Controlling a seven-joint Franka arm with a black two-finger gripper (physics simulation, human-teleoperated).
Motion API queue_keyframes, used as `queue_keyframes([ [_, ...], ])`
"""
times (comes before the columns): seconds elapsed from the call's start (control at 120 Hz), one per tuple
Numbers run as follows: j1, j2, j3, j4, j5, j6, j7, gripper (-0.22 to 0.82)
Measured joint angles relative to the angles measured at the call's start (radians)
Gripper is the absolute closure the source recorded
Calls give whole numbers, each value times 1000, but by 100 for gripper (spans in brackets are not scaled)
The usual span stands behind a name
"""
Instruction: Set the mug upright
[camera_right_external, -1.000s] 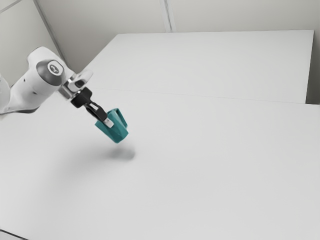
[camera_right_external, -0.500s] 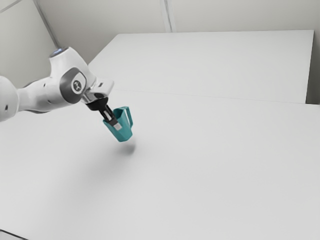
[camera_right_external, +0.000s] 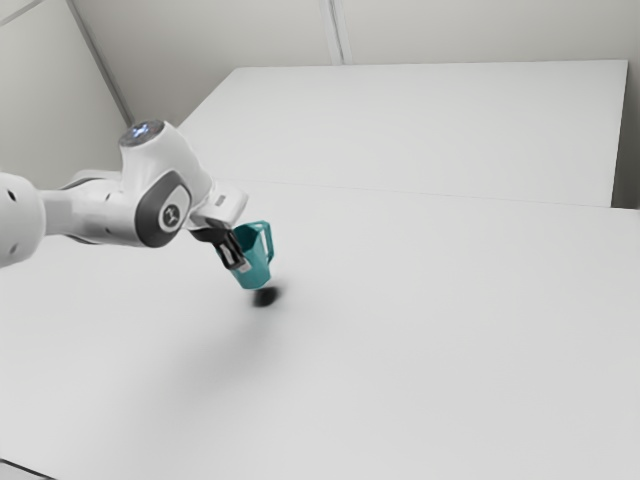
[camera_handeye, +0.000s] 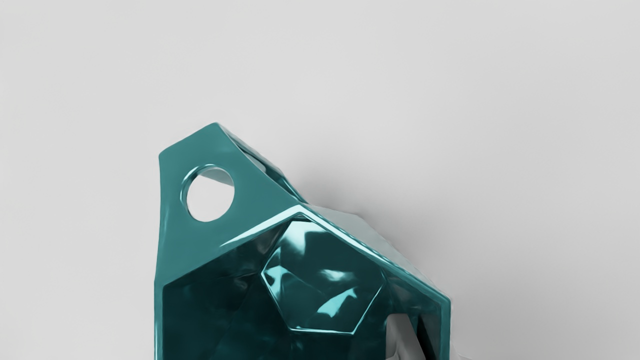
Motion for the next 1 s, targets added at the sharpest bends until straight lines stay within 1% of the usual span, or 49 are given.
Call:
queue_keyframes([
  [0.158, 26, -4, 0, -8, 37, 6, -21, 79],
  [0.417, -4, -2, 0, -15, 51, 2, -52, 79],
  [1.0, -2, 34, -7, -30, 55, -2, -94, 79],
])
